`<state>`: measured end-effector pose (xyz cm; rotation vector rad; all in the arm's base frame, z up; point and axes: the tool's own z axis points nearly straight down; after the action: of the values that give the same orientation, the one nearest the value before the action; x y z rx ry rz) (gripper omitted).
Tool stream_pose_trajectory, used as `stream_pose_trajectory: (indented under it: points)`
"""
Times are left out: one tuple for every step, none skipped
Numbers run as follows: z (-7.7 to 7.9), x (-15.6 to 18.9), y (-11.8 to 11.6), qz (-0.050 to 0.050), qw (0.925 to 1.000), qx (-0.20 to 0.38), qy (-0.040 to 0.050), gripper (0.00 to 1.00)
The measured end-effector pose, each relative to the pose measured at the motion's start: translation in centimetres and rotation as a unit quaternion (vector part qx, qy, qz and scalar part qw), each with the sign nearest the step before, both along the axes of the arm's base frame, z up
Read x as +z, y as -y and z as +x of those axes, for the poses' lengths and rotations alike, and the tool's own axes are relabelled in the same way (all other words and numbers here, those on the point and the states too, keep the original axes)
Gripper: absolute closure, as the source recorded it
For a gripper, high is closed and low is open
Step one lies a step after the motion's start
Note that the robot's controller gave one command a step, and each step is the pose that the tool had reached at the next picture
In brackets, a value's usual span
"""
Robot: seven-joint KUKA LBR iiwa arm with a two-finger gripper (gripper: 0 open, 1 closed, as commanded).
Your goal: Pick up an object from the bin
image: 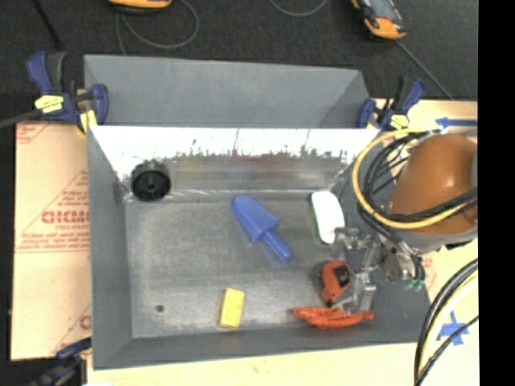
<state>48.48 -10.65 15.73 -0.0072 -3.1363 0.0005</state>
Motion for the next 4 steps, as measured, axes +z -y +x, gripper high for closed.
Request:
stream_pose_trajectory:
  points:
    - [0.2, 0.4, 0.0, -0.001, 1.0000, 0.002, 0.0040, 0.00]
    - [0.3, -1.8, -0.2, -0.002, 0.9975, 0.070, 0.0083, 0.00]
    - [0.1, -7.3, -0.4, -0.001, 0.9851, 0.172, 0.0071, 0.00]
    - [0.8, -10.3, -0.5, -0.002, 0.9850, 0.172, 0.0136, 0.00]
